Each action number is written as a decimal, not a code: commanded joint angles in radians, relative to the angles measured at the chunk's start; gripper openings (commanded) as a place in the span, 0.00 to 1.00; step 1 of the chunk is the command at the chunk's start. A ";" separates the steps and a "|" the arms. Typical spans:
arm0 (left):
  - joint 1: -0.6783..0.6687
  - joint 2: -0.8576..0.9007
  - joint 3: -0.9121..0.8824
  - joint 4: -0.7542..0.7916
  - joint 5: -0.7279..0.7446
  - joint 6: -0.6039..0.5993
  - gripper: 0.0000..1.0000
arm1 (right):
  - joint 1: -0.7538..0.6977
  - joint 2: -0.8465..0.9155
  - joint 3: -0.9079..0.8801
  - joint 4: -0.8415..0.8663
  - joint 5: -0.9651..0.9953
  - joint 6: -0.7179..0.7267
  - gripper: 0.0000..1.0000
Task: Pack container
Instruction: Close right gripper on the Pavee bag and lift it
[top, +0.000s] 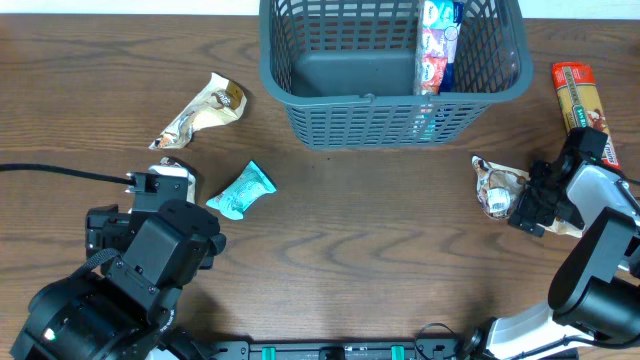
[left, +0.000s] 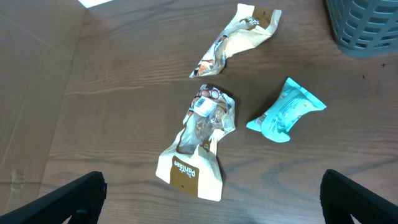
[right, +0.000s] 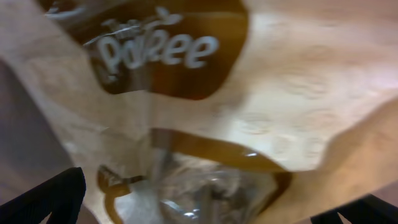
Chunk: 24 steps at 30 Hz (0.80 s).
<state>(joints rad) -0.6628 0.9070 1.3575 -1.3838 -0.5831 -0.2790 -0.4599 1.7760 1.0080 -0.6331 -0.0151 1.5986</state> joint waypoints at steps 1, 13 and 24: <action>0.003 0.000 0.019 -0.002 -0.012 0.017 0.99 | -0.015 0.042 -0.005 -0.018 0.014 0.047 0.99; 0.003 0.000 0.019 -0.002 -0.012 0.017 0.99 | -0.029 0.044 0.002 -0.113 0.090 0.072 0.99; 0.003 0.000 0.019 -0.003 -0.012 0.017 0.99 | -0.032 0.056 0.002 -0.122 0.088 0.061 0.70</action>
<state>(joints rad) -0.6628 0.9070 1.3575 -1.3838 -0.5831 -0.2790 -0.4824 1.7973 1.0157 -0.7551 0.0456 1.6474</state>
